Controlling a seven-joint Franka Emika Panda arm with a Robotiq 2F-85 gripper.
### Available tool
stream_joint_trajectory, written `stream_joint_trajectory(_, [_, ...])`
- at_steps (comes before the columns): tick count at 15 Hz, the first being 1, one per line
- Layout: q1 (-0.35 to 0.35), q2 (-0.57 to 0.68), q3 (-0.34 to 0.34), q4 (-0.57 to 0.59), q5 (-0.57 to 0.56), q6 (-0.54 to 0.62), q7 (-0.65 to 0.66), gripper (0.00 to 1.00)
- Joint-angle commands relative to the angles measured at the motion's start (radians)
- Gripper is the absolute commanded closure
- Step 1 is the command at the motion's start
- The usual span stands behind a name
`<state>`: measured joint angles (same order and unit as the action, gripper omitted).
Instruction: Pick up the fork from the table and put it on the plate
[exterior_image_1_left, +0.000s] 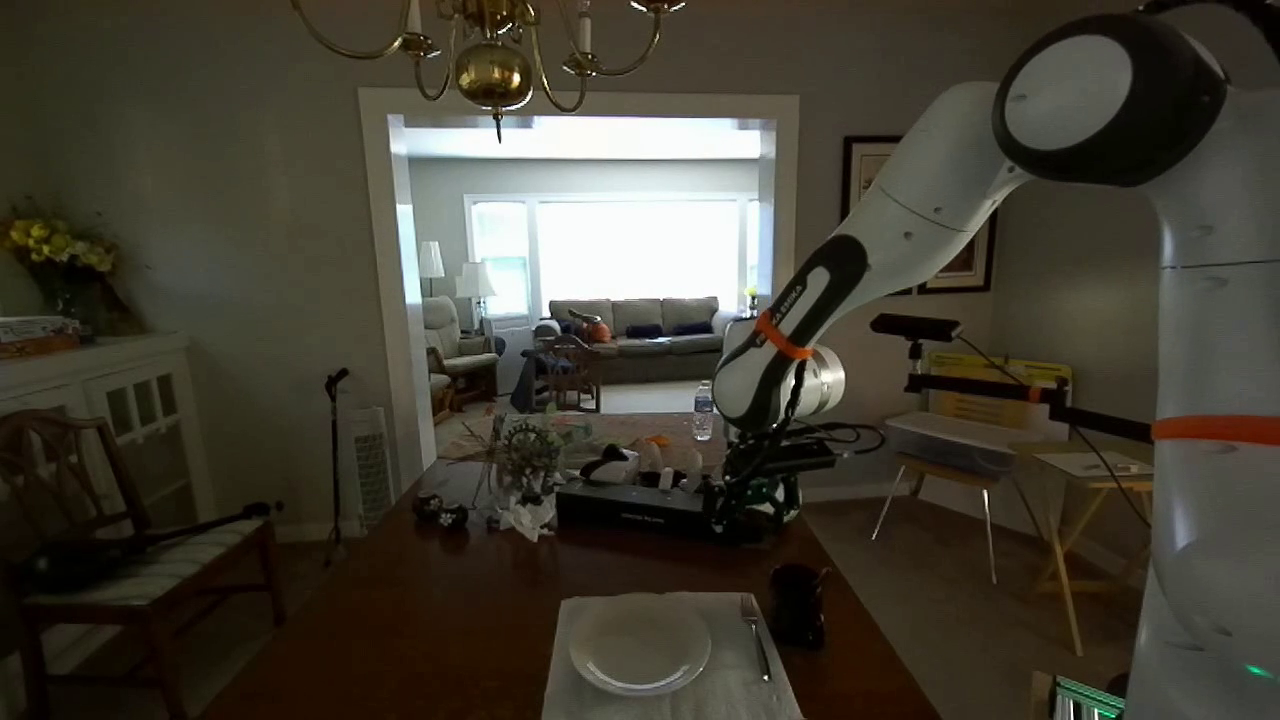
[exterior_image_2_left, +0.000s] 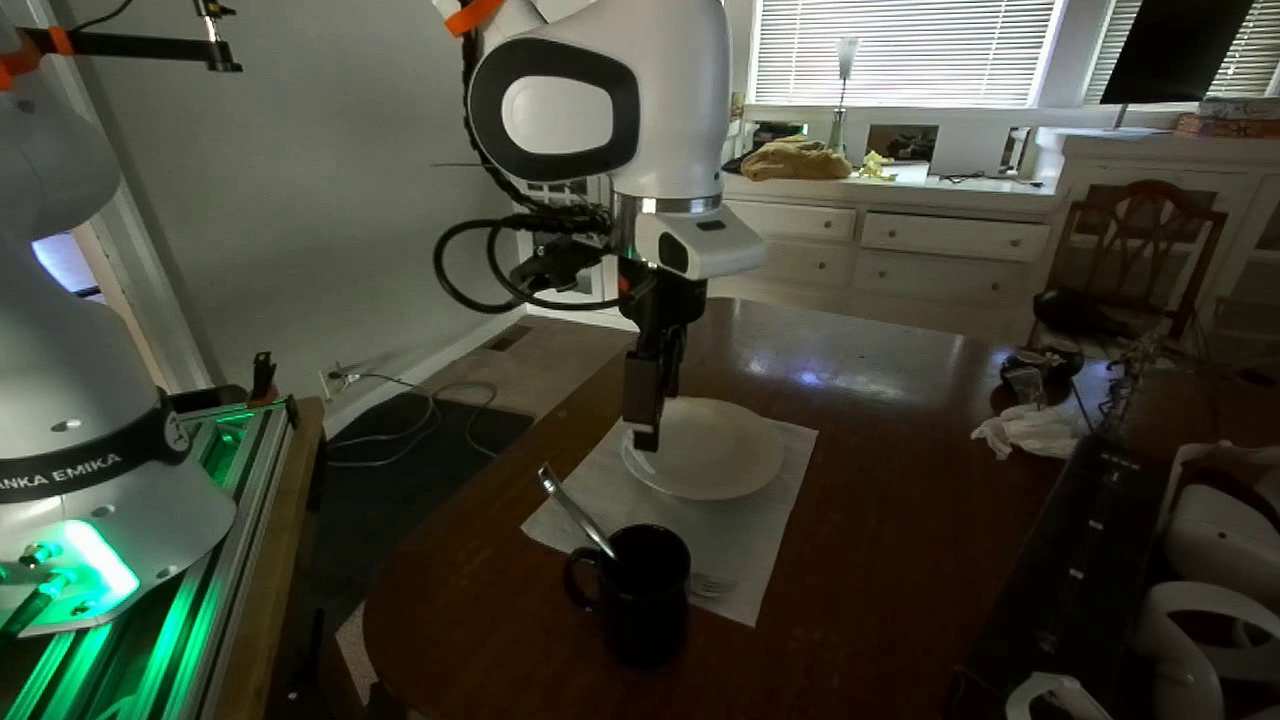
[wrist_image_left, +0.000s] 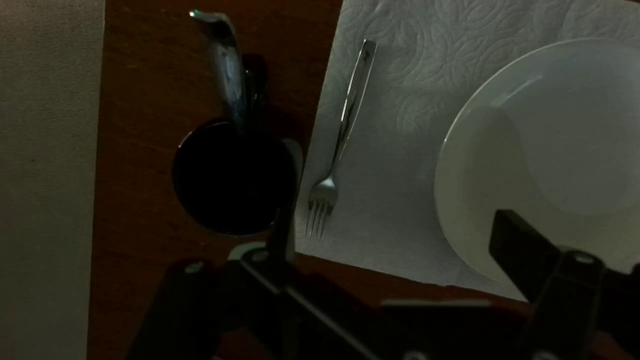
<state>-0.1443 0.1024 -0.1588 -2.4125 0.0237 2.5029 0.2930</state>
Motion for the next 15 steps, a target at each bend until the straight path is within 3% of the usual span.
stream_joint_trajectory(1, [0.011, 0.091, 0.007, -0.02, 0.028, 0.148, 0.002, 0.0])
stream_joint_trajectory(8, [0.032, 0.253, 0.002, -0.045, 0.053, 0.389, 0.017, 0.0])
stream_joint_trajectory(11, [0.05, 0.293, -0.007, -0.044, 0.073, 0.433, 0.02, 0.0])
stream_joint_trajectory(15, [0.072, 0.313, -0.019, -0.043, 0.084, 0.451, 0.02, 0.1])
